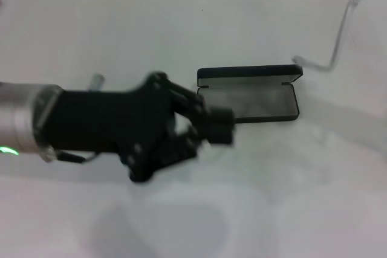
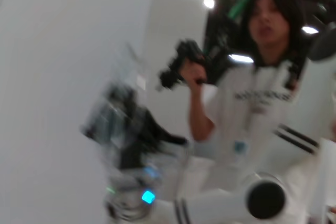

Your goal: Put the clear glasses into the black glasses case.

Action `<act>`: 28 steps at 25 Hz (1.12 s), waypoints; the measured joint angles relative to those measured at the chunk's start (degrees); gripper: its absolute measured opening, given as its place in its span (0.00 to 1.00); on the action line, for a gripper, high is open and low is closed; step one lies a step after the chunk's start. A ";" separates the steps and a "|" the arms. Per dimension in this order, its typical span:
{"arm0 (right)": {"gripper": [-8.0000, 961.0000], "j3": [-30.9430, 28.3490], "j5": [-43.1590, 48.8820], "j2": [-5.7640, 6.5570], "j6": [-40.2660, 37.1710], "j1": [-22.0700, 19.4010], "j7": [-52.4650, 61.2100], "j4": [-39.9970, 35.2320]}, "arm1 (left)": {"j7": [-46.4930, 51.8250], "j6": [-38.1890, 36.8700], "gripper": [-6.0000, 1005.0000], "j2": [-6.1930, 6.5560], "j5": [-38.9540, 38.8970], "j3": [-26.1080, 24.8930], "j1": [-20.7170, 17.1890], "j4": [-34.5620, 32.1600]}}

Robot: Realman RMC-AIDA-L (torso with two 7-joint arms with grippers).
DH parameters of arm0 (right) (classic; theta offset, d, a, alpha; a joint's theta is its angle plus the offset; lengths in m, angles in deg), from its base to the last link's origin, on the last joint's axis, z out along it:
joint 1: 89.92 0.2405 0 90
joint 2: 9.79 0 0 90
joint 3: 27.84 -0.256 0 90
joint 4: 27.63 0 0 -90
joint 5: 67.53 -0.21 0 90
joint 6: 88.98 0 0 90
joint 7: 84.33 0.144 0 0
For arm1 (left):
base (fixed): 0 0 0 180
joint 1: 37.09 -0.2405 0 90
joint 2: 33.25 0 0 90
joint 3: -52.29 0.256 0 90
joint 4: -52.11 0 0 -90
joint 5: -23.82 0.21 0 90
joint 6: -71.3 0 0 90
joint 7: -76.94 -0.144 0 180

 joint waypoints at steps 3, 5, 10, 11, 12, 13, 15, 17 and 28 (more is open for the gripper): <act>0.13 0.12 -0.57 -0.01 0.82 2.83 -1.67 3.24 | -3.34 -0.24 0.10 -0.75 -0.28 4.05 0.28 0.04; 0.13 0.40 -0.43 -0.02 1.48 5.31 -3.55 6.73 | -5.61 -0.32 0.09 -0.82 -2.82 7.41 0.29 0.31; 0.13 1.80 1.30 -0.14 2.79 10.09 -7.10 13.72 | -10.06 -0.32 0.08 -0.88 -10.30 10.04 0.19 2.47; 0.13 2.27 1.63 -0.19 3.14 10.61 -7.69 14.41 | -11.24 -0.32 0.08 -0.90 -12.04 10.06 0.13 3.49; 0.13 2.96 1.76 -0.26 3.65 10.83 -8.07 14.64 | -12.09 -0.32 0.08 -0.91 -13.05 10.07 0.15 4.33; 0.13 3.78 1.83 -0.32 4.34 11.06 -8.53 14.77 | -13.03 -0.34 0.07 -0.91 -13.92 10.11 0.20 5.29; 0.13 6.05 1.79 -0.39 5.88 11.35 -9.45 14.74 | -13.83 -0.35 0.07 -0.91 -14.79 10.14 0.36 6.35; 0.13 8.11 1.64 -0.42 7.47 11.57 -10.18 14.44 | -14.01 -0.36 0.07 -0.91 -15.41 10.10 0.42 6.65; 0.13 15.57 1.81 -0.43 13.26 13.82 -12.35 13.65 | -14.85 0.10 0.07 -1.03 -20.10 9.72 1.74 10.80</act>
